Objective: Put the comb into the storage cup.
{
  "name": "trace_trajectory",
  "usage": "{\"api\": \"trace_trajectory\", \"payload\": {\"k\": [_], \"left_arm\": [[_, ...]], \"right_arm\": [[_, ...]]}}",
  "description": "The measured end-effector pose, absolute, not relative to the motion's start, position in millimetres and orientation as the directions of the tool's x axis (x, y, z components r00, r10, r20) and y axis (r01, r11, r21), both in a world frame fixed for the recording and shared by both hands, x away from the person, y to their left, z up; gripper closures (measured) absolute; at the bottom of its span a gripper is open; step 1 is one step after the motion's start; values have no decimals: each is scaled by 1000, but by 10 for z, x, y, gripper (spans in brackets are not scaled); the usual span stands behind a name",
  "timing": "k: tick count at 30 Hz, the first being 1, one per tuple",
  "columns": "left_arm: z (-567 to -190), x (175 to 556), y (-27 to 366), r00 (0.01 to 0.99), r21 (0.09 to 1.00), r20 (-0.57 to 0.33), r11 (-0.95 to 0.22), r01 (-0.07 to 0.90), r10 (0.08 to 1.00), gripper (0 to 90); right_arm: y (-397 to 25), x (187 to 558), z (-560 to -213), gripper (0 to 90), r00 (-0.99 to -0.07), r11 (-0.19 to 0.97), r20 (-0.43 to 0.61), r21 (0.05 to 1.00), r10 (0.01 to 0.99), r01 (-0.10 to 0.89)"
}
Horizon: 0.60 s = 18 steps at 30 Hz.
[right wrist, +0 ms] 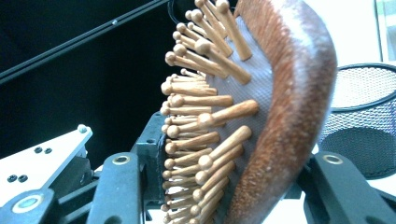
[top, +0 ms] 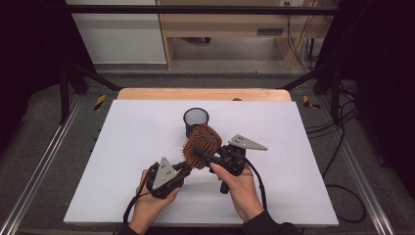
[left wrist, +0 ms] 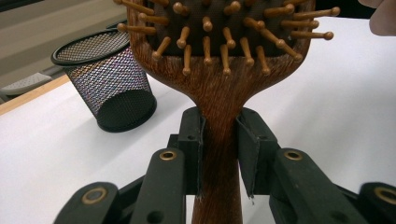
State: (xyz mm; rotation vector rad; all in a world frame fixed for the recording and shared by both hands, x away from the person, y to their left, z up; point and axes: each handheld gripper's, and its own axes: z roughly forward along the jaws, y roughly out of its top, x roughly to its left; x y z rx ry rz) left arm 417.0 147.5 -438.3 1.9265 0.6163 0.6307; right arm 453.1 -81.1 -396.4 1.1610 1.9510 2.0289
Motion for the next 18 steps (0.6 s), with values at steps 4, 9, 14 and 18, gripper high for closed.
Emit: {"api": "trace_trajectory", "payload": {"k": [4,9,14,18], "left_arm": [[-4386,4180,1489,734,910,154,-385,156,662,727],[-4385,4187,1502,731,913,147,-376,159,667,727],[-4383,4199,1514,727,919,133,-358,163,674,726],[-4371,4198,1527,724,922,132,-353,162,677,725]], "right_arm": [[-784,4535,-3950,506,-707,-175,444,889,551,423],[-759,4549,-3927,516,-705,-171,448,887,551,429],[-746,4585,-3900,522,-699,-170,457,881,550,442],[-735,4595,-3879,525,-698,-173,463,878,546,447]]}}
